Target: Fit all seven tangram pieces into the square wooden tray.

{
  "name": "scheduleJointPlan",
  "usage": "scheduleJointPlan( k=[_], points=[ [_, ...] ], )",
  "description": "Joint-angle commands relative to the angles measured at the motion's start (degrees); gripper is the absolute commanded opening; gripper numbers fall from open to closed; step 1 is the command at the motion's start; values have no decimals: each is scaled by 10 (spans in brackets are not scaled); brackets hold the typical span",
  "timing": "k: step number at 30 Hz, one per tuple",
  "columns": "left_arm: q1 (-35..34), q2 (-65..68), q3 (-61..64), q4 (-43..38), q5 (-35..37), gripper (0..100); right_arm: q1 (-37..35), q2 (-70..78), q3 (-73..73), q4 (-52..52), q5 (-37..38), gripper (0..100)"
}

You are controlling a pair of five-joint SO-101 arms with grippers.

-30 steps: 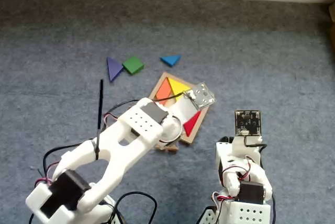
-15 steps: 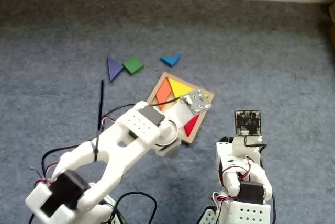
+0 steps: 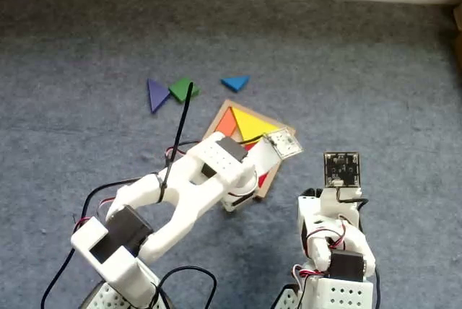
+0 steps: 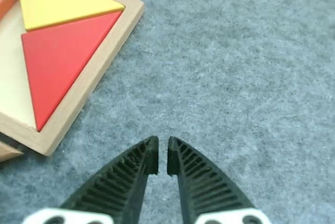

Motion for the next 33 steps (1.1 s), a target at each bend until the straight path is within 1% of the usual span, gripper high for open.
scheduleJointPlan(
  k=[1, 11, 13, 15, 24, 28, 33],
  points=[
    [-5, -19, -23, 4, -4, 101, 7, -5, 81, -11, -1, 44],
    [-12, -159, 26, 0, -3, 91, 7, -5, 81, -11, -1, 44],
    [-22, -179, 29, -3, 12, 91, 7, -5, 81, -11, -1, 44],
    [-35, -191, 33, -30, 38, 91, 7, -5, 81, -11, -1, 44],
    [-124, -168, 39, -169, 45, 91, 7, -5, 81, -11, -1, 44],
    [-146, -131, 38, -223, 45, 94, 7, -5, 81, -11, -1, 44],
    [-153, -51, -14, -234, 45, 95, 7, -5, 81, -11, -1, 44]
  ],
)
